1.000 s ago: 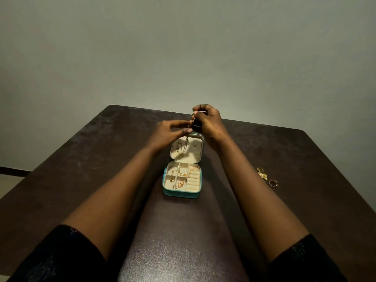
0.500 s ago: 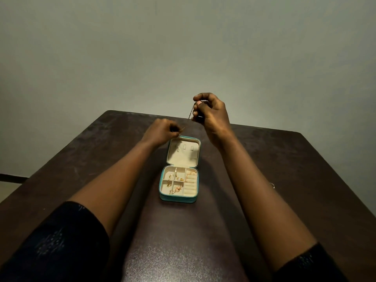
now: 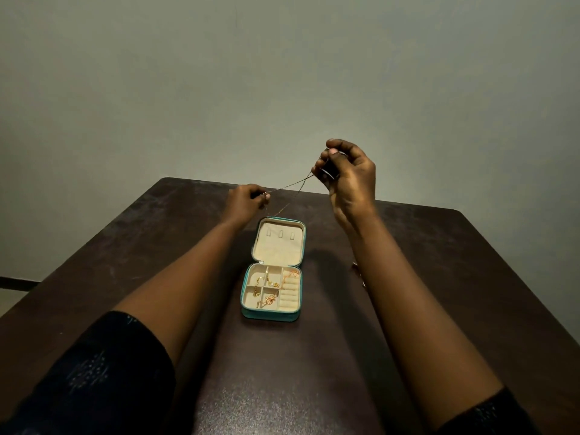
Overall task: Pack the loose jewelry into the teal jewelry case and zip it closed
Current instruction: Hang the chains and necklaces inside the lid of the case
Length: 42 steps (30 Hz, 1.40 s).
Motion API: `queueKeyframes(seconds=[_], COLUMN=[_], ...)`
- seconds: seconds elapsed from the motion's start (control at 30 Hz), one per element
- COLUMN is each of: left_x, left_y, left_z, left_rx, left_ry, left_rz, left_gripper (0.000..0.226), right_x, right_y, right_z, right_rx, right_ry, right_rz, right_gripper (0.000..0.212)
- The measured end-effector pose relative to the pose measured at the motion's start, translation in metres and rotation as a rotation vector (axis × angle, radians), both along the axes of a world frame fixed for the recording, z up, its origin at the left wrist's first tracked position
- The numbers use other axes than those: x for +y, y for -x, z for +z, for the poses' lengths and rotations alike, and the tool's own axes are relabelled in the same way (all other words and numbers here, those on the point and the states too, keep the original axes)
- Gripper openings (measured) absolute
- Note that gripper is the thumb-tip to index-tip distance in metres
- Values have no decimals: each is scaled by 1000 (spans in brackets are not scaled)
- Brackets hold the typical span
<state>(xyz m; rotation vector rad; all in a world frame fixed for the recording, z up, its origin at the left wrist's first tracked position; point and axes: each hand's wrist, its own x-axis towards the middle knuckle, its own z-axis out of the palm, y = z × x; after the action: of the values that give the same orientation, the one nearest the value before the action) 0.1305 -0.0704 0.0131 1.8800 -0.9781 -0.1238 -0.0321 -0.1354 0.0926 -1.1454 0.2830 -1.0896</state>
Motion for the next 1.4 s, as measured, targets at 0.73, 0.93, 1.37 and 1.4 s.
queueKeyframes(seconds=[0.73,0.93,1.37,1.4], left_x=[7,1,-5,-8], left_y=[51,78,108,108], left_z=[105,126,135,134], left_rx=[147,199,318,341], left_ry=[187,120,63,84], left_rz=[-440,-519,-602,-587], left_gripper=[26,18,17,17], right_x=[-24,-13,0,1], right_y=[52,60,73,74], right_z=[-62,-79,-93,-97], right_rx=[812,816,613,597], right_ry=[191,311,-111,-149], right_rz=[-522,-539,-470,-461], right_gripper=[27,24,23,26])
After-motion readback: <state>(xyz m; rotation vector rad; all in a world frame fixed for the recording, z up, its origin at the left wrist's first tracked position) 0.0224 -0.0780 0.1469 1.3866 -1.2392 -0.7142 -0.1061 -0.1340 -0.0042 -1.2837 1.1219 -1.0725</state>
